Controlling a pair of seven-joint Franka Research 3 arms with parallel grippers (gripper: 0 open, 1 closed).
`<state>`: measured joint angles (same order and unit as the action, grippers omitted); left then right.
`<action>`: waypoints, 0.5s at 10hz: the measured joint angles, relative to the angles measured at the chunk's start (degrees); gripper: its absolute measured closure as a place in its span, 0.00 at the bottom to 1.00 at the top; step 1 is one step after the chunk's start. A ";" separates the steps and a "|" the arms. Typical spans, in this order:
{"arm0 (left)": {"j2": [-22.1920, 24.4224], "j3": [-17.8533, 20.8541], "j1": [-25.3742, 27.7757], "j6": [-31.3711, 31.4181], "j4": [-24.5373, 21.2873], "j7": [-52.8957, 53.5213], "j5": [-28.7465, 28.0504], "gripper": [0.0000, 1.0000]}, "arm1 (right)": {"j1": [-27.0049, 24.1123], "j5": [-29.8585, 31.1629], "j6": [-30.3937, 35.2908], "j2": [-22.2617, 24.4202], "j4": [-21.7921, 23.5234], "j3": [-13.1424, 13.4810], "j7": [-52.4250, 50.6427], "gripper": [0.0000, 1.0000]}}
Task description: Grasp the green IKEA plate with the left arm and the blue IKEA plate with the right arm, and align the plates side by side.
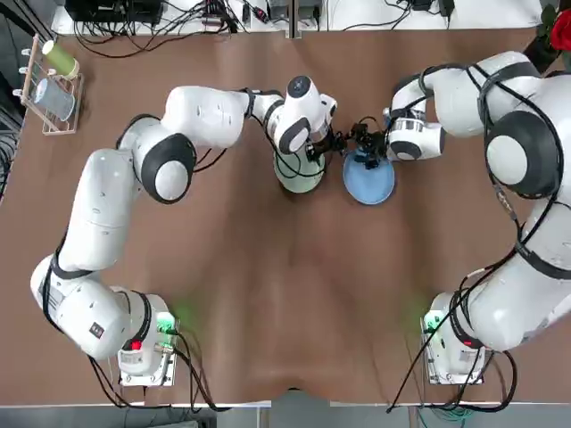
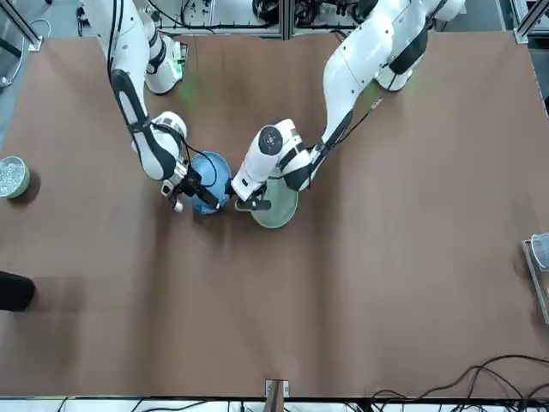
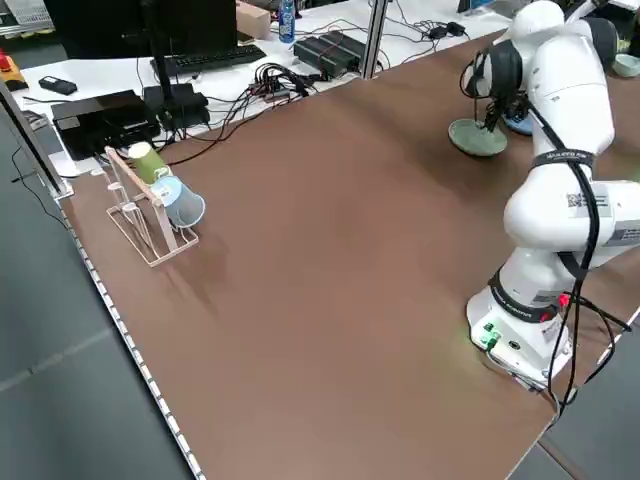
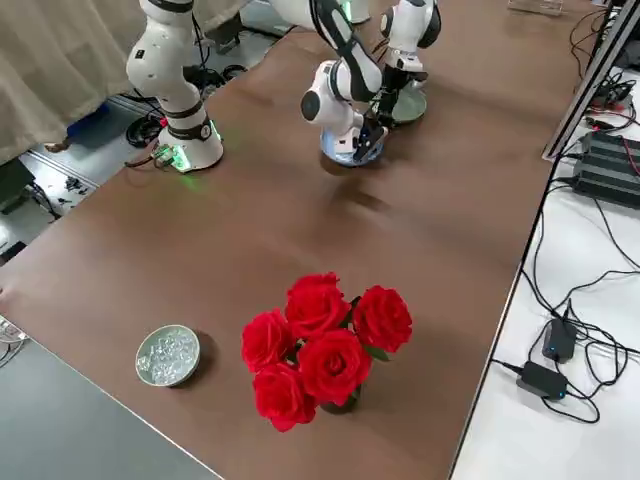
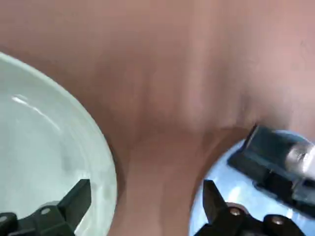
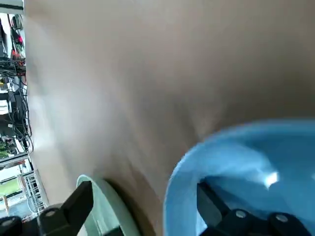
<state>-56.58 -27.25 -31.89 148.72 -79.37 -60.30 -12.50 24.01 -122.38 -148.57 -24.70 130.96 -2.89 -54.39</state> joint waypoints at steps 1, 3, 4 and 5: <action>0.87 0.00 0.88 -0.04 -1.06 0.26 0.00 0.00 | 1.00 -0.90 -0.02 -0.01 -0.31 -0.02 0.00 0.04; 3.46 -0.26 2.67 -2.39 -3.05 0.29 0.00 0.00 | 2.07 -2.67 -0.04 -0.15 -1.67 -0.03 0.01 0.04; 5.31 -0.70 3.40 -7.58 -3.35 0.39 0.00 0.00 | 2.41 -3.24 -0.04 -0.50 -2.40 -0.03 0.01 0.04; 7.60 -1.08 3.61 -14.62 -3.38 0.52 0.00 0.00 | 2.65 -3.59 -0.04 -1.12 -3.22 -0.03 0.01 0.04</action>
<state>-48.97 -28.32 -28.29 134.09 -82.75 -59.77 -12.50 26.66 -125.97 -148.62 -25.82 127.74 -2.91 -54.38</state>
